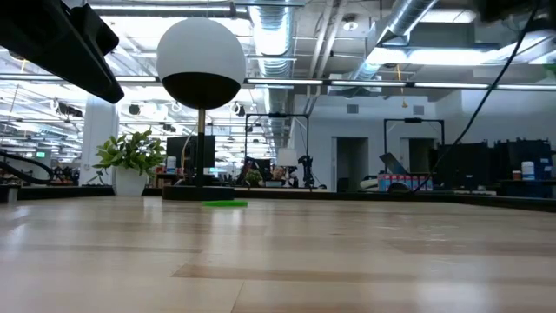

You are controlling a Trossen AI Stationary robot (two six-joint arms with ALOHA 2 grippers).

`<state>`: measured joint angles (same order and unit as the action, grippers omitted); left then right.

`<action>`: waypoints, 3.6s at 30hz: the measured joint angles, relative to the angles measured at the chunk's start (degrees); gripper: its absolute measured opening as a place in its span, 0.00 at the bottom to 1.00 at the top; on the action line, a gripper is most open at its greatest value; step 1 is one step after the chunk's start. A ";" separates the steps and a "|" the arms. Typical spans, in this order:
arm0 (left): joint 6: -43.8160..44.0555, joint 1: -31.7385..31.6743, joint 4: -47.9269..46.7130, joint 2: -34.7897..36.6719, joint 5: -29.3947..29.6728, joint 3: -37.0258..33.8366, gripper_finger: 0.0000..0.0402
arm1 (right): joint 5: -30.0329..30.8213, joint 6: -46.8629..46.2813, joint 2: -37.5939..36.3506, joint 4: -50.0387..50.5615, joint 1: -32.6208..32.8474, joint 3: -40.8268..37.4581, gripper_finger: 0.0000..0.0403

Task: Pick and place items into bin
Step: Put the green rubber band into the black bin

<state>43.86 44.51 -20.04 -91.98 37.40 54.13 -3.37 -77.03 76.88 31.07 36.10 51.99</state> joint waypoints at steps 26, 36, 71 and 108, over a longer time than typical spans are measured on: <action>0.39 0.02 0.47 0.00 -0.91 0.00 0.22 | -3.77 -41.88 18.12 0.92 31.77 1.94 0.15; 0.37 0.02 0.47 0.00 -0.88 0.00 0.22 | -5.83 -36.70 13.49 1.96 26.55 1.94 0.19; -13.51 -38.82 -2.12 0.02 -8.63 0.00 0.22 | 30.67 13.16 2.98 0.21 5.80 1.94 0.19; -23.69 -48.31 38.08 0.02 -23.45 -23.02 0.22 | 30.47 14.58 3.11 -0.05 3.10 1.94 0.19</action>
<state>20.16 -3.80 18.04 -91.96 13.95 31.11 27.09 -62.46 79.99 31.03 39.20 53.93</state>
